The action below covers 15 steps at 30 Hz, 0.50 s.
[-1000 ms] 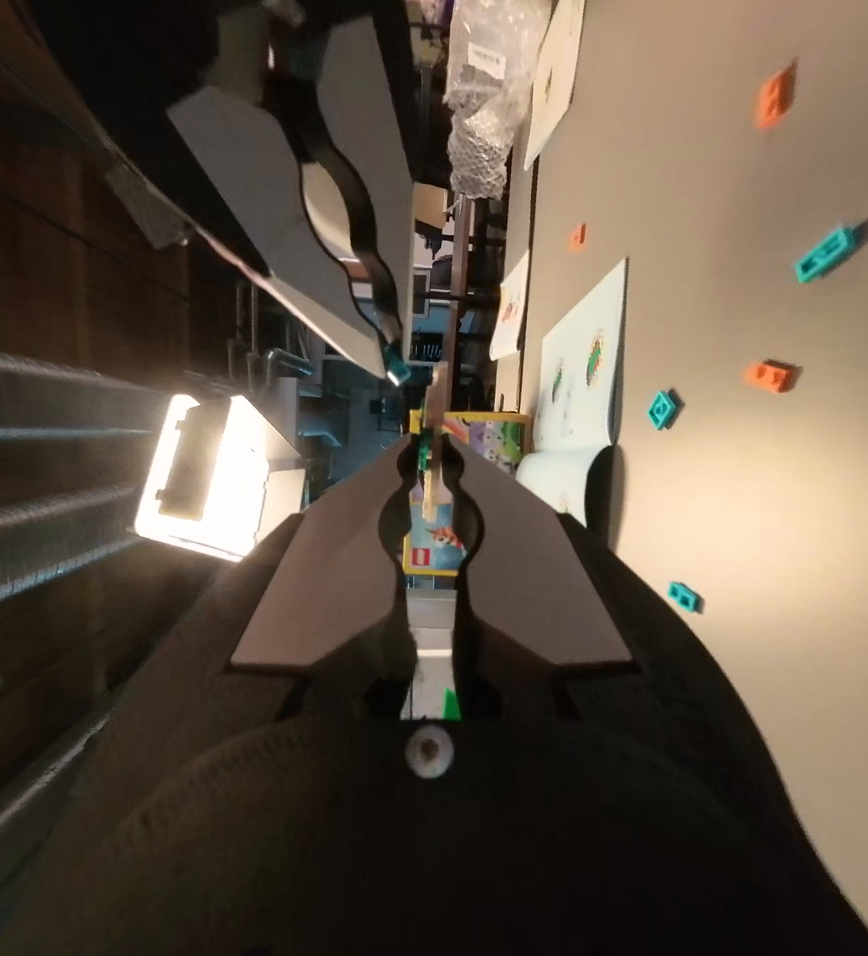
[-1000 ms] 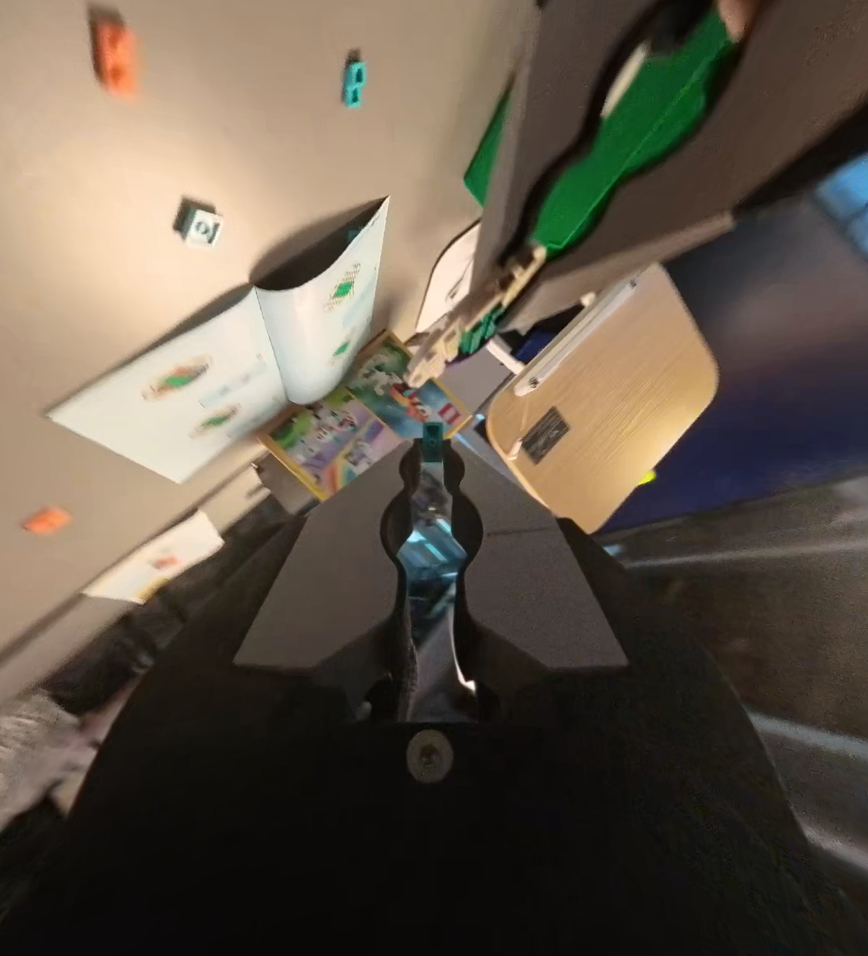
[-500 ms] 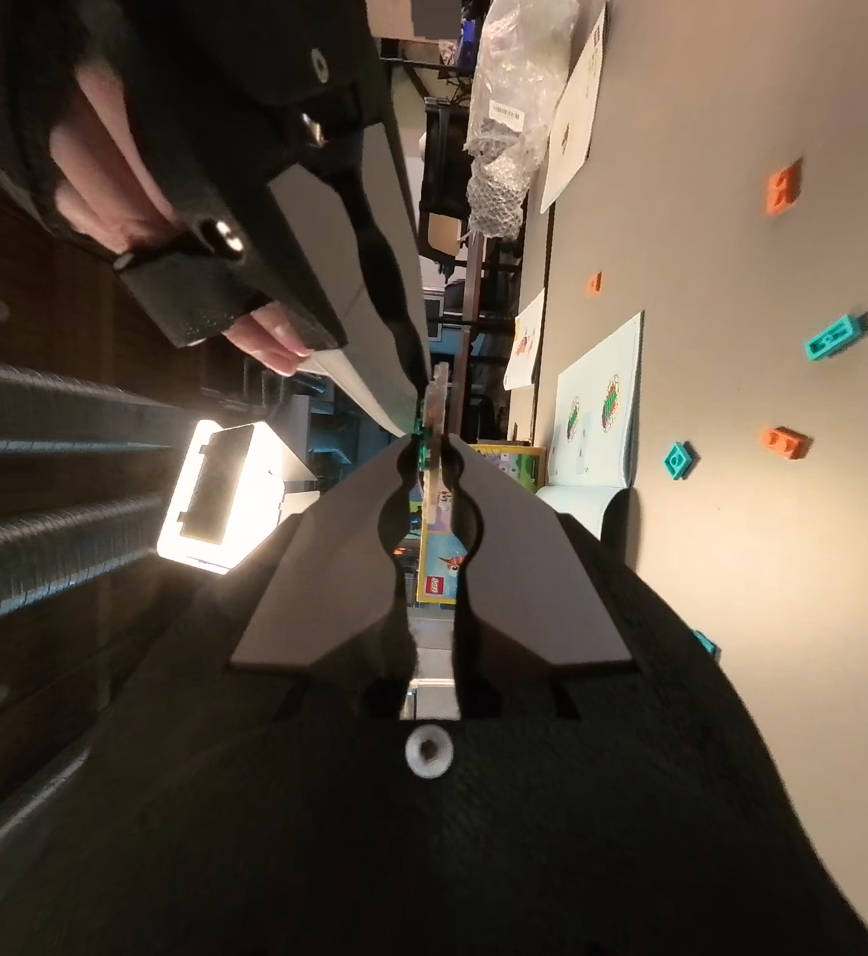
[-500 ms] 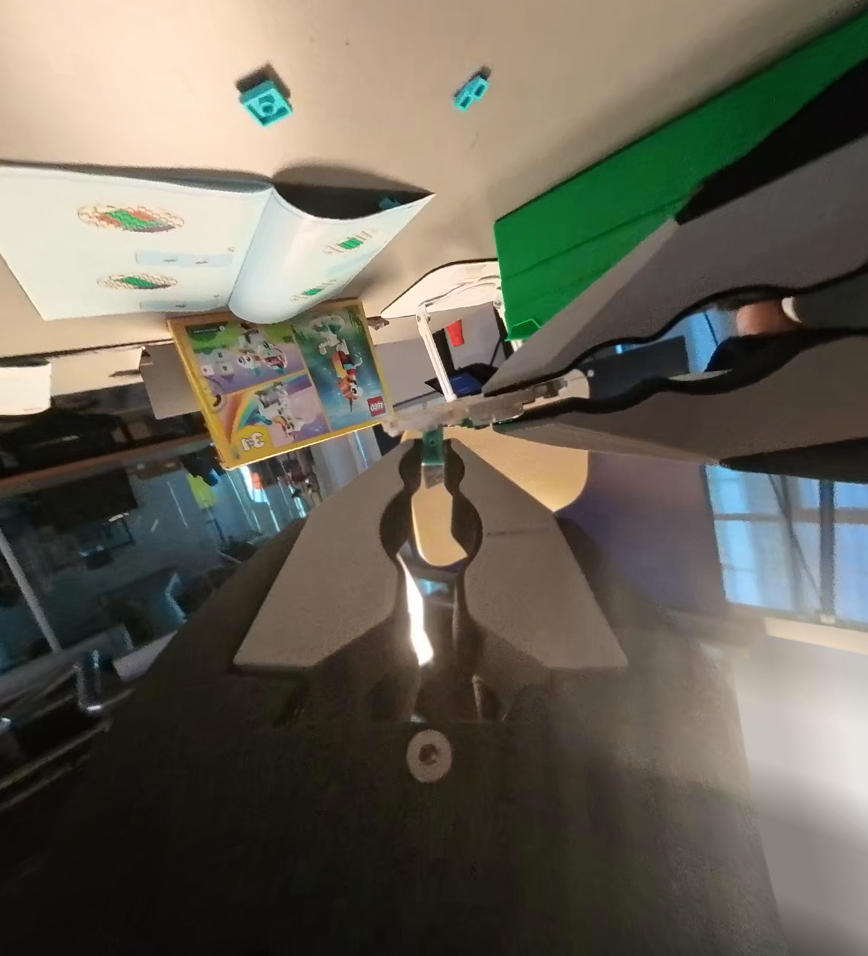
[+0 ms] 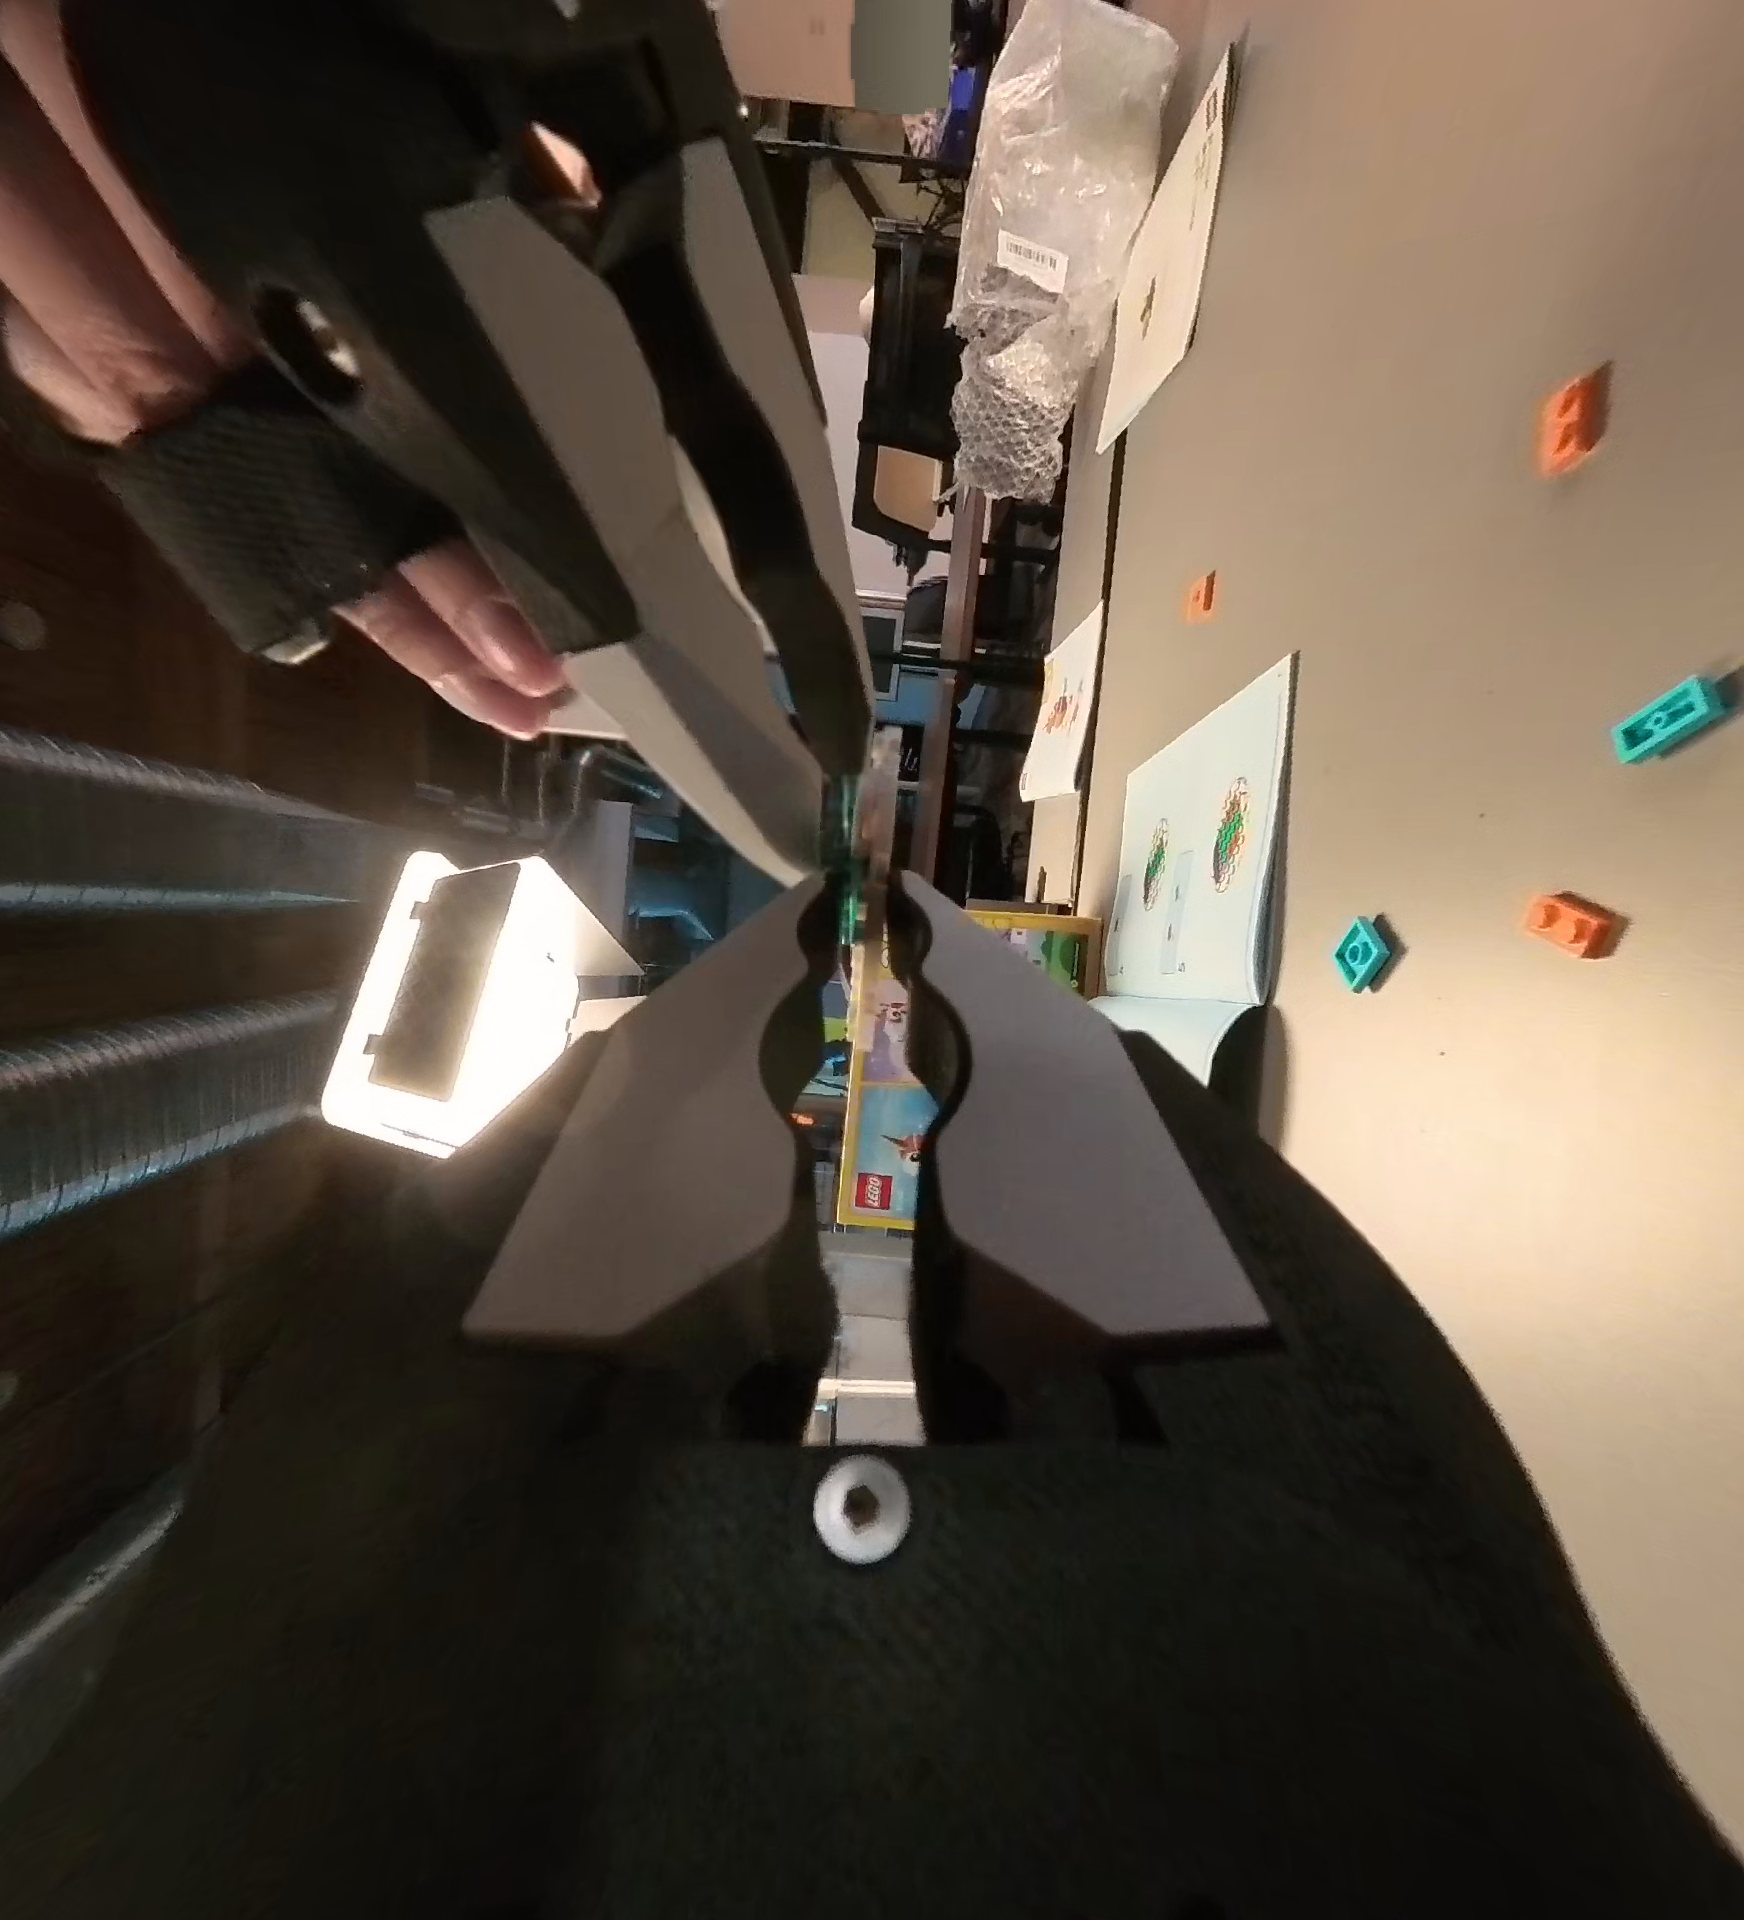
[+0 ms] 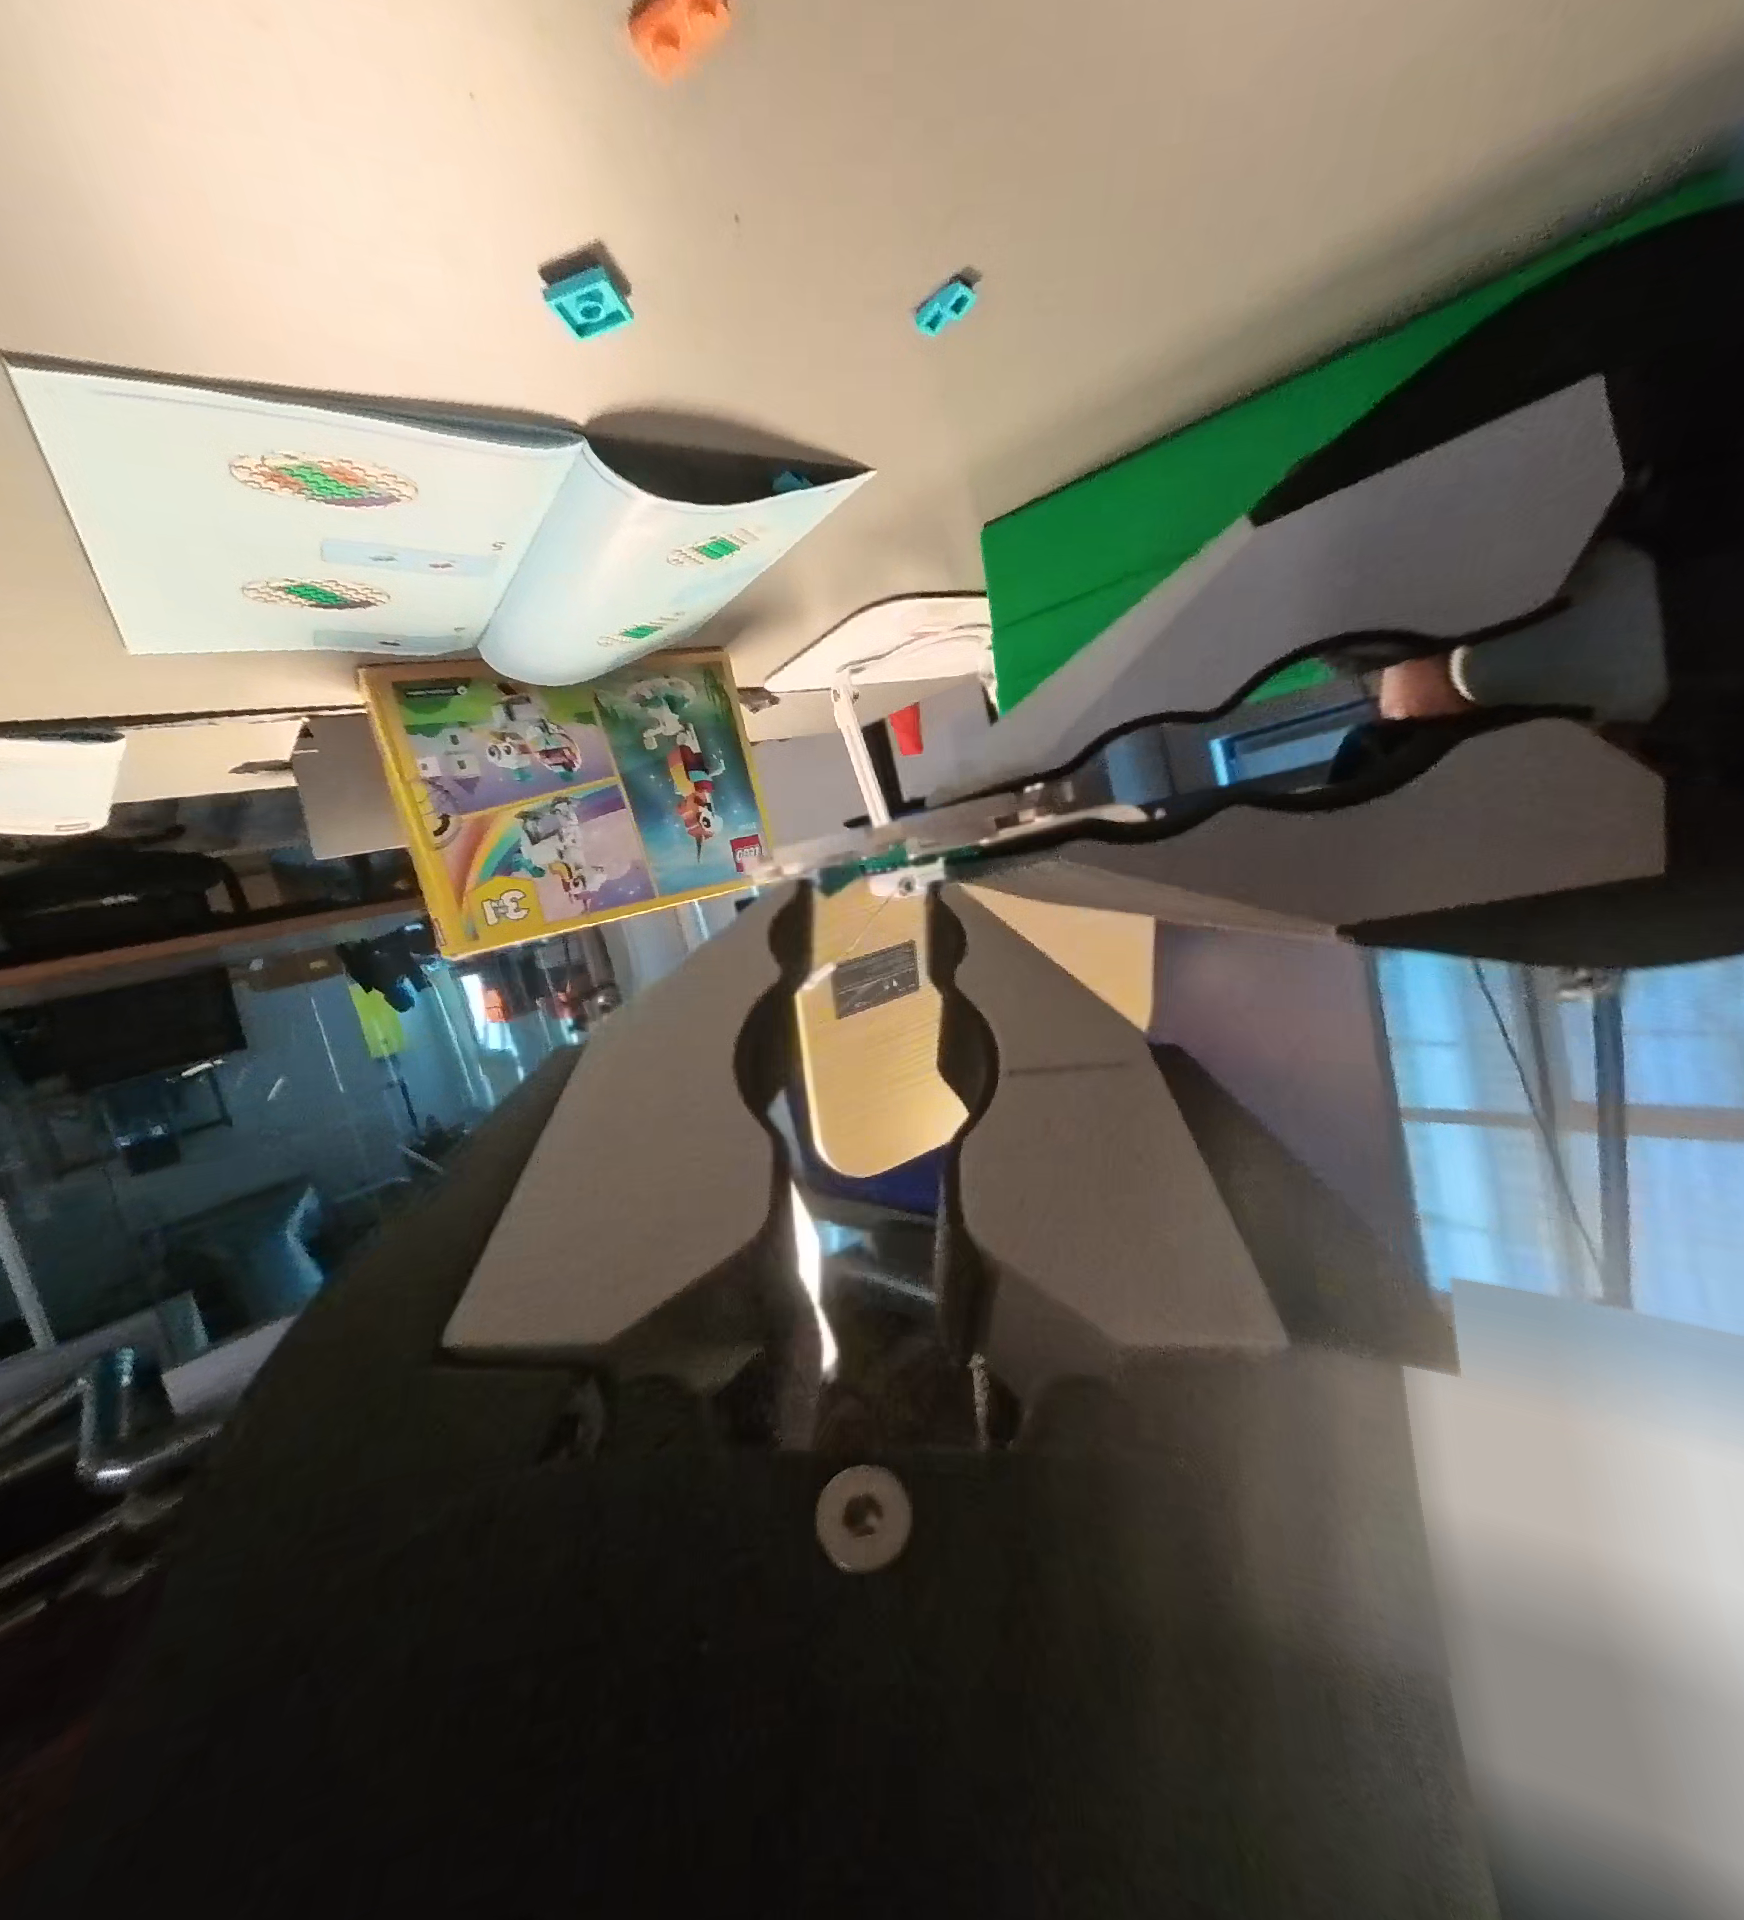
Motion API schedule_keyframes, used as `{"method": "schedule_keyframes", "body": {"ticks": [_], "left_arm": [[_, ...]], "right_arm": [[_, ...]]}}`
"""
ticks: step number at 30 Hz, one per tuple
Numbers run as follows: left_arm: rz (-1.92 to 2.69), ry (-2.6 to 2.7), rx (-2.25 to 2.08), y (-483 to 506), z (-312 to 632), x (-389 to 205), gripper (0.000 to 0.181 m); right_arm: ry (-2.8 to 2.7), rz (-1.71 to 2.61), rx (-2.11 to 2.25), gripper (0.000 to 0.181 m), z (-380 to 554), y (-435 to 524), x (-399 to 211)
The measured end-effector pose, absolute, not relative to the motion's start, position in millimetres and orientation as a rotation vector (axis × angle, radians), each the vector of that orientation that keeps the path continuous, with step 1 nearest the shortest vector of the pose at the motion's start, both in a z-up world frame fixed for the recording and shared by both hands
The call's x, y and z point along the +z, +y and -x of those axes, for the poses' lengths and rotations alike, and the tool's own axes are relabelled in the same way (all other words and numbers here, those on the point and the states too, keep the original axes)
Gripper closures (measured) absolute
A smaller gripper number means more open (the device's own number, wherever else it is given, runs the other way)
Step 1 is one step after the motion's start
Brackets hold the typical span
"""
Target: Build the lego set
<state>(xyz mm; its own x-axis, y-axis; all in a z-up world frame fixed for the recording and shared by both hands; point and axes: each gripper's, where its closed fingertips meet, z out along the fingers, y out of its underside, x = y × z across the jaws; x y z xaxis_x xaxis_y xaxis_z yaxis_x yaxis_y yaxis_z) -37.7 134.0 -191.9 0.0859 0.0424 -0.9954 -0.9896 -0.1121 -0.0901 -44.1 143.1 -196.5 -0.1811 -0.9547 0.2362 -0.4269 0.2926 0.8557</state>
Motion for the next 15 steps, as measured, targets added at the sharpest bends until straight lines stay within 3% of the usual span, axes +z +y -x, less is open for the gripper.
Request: {"method": "schedule_keyframes", "body": {"ticks": [5,8,12,15], "left_arm": [[1.296,1.035,1.236,132.8,38.8,-191.0,0.175],[1.301,1.021,1.225,132.6,41.4,-192.2,0.174],[1.282,0.995,1.190,132.1,39.9,-188.0,0.175],[1.249,0.982,1.167,130.8,34.7,-181.6,0.175]], "right_arm": [[-1.884,-1.016,-0.727,0.152,42.4,149.9,-185.2],[-2.045,-0.661,-0.554,0.152,43.0,168.0,-174.1],[-2.456,0.236,0.350,0.157,24.2,154.6,-180.7],[-2.462,0.718,1.010,0.158,19.3,134.0,-162.7]]}}
